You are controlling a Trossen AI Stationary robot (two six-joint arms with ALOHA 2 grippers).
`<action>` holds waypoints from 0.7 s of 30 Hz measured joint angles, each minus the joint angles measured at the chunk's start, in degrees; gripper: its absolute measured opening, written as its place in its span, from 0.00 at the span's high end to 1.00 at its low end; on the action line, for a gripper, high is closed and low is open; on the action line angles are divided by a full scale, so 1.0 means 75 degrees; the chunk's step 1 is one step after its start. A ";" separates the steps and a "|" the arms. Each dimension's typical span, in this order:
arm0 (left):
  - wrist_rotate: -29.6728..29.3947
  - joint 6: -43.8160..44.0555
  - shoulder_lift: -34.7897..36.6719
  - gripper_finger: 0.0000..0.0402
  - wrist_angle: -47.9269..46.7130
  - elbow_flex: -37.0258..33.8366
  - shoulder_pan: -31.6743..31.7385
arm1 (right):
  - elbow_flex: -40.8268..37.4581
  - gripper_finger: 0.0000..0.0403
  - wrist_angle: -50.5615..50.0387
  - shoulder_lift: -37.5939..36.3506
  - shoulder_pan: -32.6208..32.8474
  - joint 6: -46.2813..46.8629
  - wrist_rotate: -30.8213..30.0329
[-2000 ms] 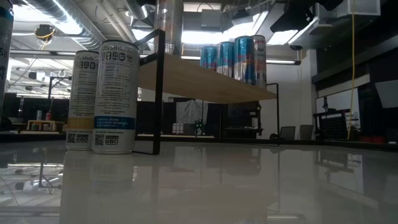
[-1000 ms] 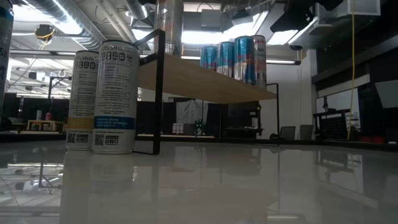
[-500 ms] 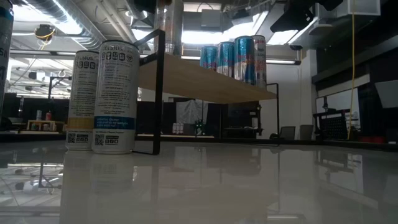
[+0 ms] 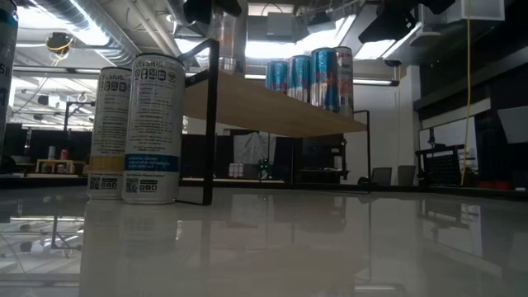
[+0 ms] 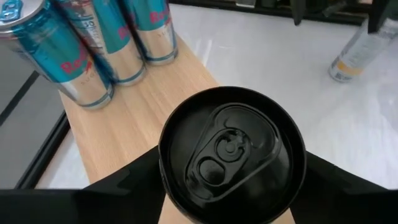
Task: Place canned beverage on shelf
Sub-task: Put the white-yellow soda can on the shelf
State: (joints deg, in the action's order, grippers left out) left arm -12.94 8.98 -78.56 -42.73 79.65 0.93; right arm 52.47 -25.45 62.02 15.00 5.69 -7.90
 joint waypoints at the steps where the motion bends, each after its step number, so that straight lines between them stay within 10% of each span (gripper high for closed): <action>1: -0.0012 0.0104 -0.0003 0.41 0.0028 -0.0002 0.0000 | 0.0000 0.07 0.0002 0.0000 0.0000 0.0000 0.0001; 21: -0.0949 0.0041 -0.0006 0.41 0.1761 -0.0022 0.0805 | 0.0000 0.07 0.0005 0.0000 -0.0003 0.0000 0.0000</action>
State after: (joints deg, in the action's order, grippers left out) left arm -20.05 9.29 -78.61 -29.52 79.48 6.97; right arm 52.47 -25.41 62.02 14.98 5.69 -7.89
